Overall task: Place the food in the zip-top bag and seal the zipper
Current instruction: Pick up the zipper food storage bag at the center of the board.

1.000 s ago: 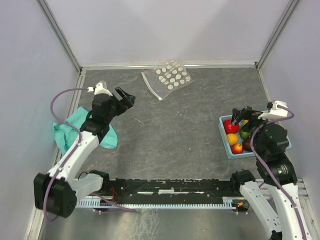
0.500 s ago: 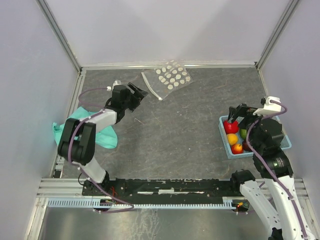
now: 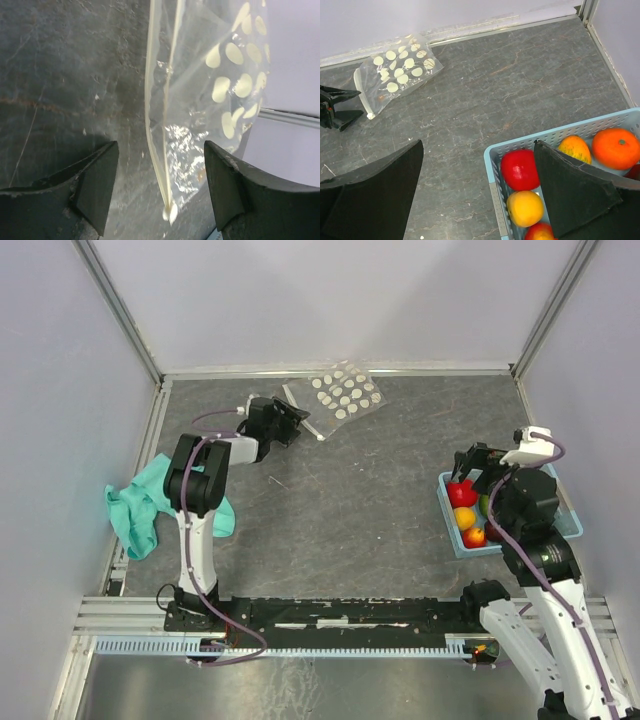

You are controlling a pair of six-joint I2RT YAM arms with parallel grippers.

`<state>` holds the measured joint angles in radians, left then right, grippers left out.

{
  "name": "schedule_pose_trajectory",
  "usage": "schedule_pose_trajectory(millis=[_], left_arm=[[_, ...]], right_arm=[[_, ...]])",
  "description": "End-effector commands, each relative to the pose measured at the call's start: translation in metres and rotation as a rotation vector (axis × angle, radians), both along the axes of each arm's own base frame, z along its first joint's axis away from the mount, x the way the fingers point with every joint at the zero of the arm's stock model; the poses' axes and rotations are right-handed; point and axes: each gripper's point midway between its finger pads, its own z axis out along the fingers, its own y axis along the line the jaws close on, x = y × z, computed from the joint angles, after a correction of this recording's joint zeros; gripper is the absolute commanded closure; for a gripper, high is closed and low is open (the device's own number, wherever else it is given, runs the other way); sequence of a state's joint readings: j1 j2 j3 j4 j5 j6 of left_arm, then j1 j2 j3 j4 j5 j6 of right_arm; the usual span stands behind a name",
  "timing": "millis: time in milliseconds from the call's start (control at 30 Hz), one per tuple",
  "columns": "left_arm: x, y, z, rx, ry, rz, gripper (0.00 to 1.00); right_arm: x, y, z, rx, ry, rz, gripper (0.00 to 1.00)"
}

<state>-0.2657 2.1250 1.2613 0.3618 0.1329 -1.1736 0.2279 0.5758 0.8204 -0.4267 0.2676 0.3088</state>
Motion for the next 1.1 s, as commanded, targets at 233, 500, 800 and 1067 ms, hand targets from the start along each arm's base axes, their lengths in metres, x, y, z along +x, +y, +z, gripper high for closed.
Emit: schedule_pose_trajectory(millis=[233, 500, 800, 1067], left_arm=[[0.037, -0.025, -0.016, -0.100, -0.041, -0.010, 0.44], [0.039, -0.024, -0.022, -0.092, -0.070, -0.011, 0.70], [0.022, -0.016, 0.033, -0.018, -0.203, -0.043, 0.92], [-0.019, 0.000, 0.080, 0.139, -0.268, -0.087, 0.97]], right_arm=[[0.005, -0.003, 0.013, -0.016, -0.018, -0.017, 0.01], [0.009, 0.015, 0.012, -0.035, 0.003, 0.093, 0.01], [0.018, 0.047, 0.010, -0.027, 0.056, 0.264, 0.01], [0.016, 0.078, 0.011, -0.012, 0.052, 0.448, 0.01]])
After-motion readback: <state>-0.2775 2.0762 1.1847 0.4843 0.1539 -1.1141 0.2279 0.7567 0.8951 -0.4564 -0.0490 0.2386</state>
